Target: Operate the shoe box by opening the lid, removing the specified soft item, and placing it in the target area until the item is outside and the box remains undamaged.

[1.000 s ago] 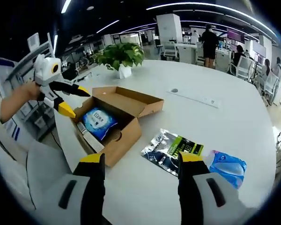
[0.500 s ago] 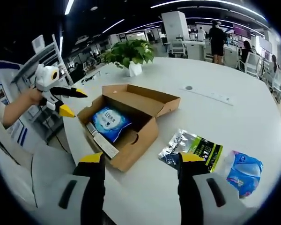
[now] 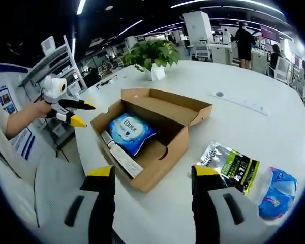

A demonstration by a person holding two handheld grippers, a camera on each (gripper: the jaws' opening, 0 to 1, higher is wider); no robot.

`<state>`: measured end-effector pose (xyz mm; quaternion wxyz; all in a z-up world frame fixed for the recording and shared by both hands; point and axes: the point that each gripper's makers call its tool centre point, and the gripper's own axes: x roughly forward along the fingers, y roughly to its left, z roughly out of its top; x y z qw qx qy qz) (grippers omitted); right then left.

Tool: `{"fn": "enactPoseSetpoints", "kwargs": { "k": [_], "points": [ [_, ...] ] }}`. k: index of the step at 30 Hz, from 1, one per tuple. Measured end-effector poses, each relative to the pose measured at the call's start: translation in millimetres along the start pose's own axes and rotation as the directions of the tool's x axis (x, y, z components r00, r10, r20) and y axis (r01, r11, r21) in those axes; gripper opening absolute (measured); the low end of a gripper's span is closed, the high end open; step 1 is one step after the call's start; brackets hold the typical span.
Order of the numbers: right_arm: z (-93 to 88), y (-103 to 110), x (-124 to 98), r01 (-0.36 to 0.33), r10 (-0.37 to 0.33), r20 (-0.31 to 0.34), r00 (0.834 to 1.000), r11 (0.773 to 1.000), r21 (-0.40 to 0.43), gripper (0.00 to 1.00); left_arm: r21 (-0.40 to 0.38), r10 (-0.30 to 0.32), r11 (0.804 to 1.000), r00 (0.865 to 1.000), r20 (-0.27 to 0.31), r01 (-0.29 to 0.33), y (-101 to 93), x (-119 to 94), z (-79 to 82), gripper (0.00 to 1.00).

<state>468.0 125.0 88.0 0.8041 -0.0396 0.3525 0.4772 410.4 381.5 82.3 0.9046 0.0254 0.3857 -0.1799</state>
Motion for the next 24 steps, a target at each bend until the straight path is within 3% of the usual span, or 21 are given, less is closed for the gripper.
{"fn": "enactPoseSetpoints", "kwargs": {
  "k": [16, 24],
  "points": [
    [5.7, 16, 37, -0.028, 0.028, -0.023, 0.999, 0.999, -0.022, 0.54, -0.137, 0.081, 0.987, 0.996, -0.041, -0.086, 23.3, 3, -30.3, 0.36],
    [10.8, 20, 59, -0.036, 0.033, -0.049, 0.998, 0.998, -0.045, 0.49, -0.245, 0.060, 0.967, 0.998, -0.030, -0.065, 21.4, 4, -32.1, 0.27]
  ]
}}
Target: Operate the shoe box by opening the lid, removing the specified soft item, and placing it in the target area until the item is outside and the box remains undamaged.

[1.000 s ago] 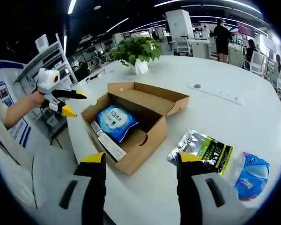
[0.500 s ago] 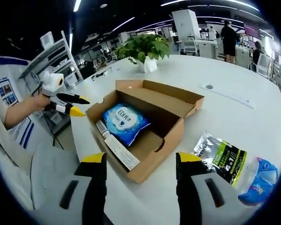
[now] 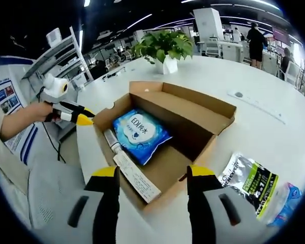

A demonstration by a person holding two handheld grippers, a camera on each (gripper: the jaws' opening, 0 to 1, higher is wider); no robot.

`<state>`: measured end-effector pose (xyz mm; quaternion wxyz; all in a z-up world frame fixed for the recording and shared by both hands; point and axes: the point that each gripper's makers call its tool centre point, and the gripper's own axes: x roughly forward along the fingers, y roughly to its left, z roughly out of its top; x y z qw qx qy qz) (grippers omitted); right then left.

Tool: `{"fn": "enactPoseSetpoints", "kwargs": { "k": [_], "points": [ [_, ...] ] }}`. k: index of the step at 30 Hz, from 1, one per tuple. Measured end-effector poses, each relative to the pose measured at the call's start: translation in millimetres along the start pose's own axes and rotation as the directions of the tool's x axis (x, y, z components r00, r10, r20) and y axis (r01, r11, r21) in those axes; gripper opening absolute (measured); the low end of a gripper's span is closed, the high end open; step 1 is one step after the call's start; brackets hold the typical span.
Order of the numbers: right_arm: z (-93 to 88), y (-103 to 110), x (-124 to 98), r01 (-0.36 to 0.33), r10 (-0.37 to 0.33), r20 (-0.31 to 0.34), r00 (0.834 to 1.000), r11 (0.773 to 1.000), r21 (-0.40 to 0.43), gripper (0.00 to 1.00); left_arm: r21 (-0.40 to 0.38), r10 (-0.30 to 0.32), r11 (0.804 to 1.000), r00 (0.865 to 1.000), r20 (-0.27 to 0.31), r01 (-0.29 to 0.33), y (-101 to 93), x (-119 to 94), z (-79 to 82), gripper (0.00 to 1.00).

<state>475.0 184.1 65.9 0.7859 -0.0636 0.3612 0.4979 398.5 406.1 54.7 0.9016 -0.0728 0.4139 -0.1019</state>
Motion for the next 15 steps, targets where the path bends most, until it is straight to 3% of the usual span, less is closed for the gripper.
{"fn": "enactPoseSetpoints", "kwargs": {
  "k": [15],
  "points": [
    [10.0, 0, 43, -0.014, 0.012, -0.057, 0.998, 0.999, -0.037, 0.48, -0.018, -0.012, 1.000, 1.000, -0.008, 0.012, 0.5, 2, 6.4, 0.24]
  ]
}}
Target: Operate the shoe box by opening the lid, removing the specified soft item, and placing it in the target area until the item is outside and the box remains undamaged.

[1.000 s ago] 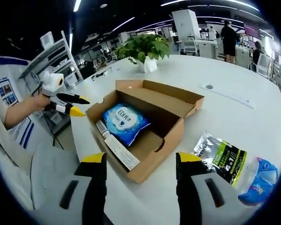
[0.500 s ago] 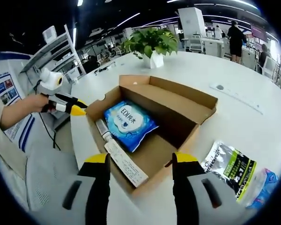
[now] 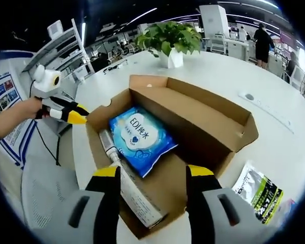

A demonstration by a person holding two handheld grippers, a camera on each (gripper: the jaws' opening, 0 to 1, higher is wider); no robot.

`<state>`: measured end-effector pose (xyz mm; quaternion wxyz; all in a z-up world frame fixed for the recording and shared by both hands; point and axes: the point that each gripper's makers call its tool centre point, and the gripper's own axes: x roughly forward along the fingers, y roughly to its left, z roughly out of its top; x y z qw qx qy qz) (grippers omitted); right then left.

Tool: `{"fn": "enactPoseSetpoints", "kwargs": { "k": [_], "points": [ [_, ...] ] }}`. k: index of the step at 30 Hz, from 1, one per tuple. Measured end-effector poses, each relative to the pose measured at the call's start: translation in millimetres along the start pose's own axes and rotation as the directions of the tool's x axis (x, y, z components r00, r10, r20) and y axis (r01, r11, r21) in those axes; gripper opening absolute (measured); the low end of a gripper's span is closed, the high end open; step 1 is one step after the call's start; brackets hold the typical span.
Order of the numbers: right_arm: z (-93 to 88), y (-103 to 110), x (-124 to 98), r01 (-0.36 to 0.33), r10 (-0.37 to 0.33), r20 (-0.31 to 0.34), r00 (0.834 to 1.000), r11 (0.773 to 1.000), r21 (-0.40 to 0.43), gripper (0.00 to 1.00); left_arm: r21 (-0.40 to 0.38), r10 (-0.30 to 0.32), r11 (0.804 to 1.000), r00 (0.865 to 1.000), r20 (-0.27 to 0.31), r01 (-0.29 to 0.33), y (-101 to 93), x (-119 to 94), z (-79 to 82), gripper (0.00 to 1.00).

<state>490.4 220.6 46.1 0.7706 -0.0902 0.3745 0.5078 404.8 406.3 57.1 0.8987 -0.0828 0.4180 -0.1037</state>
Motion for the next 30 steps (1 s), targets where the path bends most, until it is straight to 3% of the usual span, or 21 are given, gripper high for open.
{"fn": "enactPoseSetpoints", "kwargs": {
  "k": [13, 23, 30],
  "points": [
    [3.5, -4, 34, -0.009, 0.009, -0.039, 0.999, 1.000, 0.002, 0.40, -0.080, 0.075, 0.994, 0.997, -0.009, -0.075, 17.5, 1, 0.0, 0.02],
    [-7.2, -7, 57, 0.013, -0.012, -0.124, 0.992, 1.000, 0.006, 0.32, -0.125, 0.070, 0.990, 0.998, -0.007, -0.070, 17.5, 1, -0.6, 0.01],
    [-18.2, -10, 70, 0.044, -0.044, -0.185, 0.982, 0.999, -0.006, 0.19, -0.125, 0.082, 0.989, 0.997, 0.000, -0.081, 17.4, 1, -0.7, 0.01]
  ]
}}
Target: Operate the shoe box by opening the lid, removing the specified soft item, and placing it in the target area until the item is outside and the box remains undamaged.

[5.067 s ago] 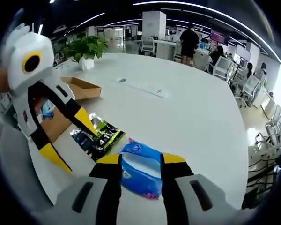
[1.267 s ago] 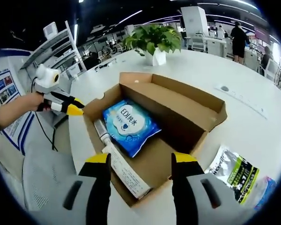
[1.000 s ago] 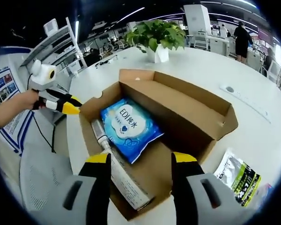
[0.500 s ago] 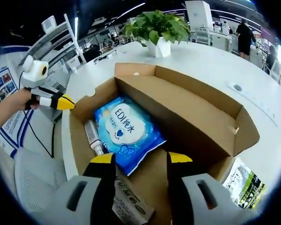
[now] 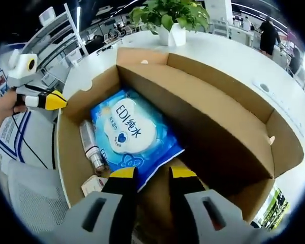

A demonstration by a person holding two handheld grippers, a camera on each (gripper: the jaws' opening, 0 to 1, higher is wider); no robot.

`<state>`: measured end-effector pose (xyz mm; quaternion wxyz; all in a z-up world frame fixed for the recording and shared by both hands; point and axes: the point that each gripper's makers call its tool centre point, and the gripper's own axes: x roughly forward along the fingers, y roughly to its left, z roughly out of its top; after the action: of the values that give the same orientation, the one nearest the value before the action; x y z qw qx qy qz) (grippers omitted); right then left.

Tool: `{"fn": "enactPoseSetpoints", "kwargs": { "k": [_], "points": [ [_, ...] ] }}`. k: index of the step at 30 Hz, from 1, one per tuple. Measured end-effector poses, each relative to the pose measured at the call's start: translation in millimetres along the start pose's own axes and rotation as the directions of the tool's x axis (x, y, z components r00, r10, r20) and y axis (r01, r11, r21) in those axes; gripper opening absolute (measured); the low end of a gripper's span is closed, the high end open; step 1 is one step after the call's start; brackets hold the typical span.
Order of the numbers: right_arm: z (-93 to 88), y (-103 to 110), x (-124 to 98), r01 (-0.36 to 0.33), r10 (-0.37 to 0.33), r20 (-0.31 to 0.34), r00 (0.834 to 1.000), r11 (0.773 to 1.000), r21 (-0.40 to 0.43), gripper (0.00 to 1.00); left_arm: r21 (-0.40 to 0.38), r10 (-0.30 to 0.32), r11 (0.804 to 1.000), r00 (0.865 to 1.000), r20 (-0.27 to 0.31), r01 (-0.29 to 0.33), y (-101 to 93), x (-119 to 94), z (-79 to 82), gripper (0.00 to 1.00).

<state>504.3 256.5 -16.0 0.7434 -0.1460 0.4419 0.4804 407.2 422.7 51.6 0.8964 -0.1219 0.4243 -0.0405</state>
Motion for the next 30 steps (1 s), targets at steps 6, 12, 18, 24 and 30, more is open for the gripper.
{"fn": "enactPoseSetpoints", "kwargs": {
  "k": [6, 12, 18, 24, 30],
  "points": [
    [4.4, 5, 3, -0.010, 0.009, 0.020, 1.000, 0.999, 0.043, 0.05, -0.003, 0.009, 1.000, 1.000, 0.005, -0.009, 0.3, 0, -0.3, 0.01],
    [5.0, 4, 1, 0.002, -0.004, 0.027, 1.000, 0.997, 0.074, 0.02, 0.002, 0.014, 1.000, 1.000, 0.005, -0.014, 0.7, 0, -0.6, 0.01],
    [-0.1, -1, -3, 0.026, -0.027, 0.017, 1.000, 0.998, 0.062, 0.01, 0.007, 0.018, 1.000, 1.000, 0.006, -0.018, 0.8, 0, -0.7, 0.01],
    [-5.2, -8, -8, 0.048, -0.049, 0.008, 0.999, 0.997, 0.055, 0.01, 0.016, 0.022, 1.000, 1.000, -0.001, -0.022, 0.9, 0, -0.5, 0.01],
    [-7.7, -12, -12, 0.069, -0.069, -0.001, 0.998, 0.997, 0.022, 0.01, 0.042, 0.031, 0.999, 0.999, -0.015, -0.031, -0.5, 0, -0.1, 0.01]
  ]
}}
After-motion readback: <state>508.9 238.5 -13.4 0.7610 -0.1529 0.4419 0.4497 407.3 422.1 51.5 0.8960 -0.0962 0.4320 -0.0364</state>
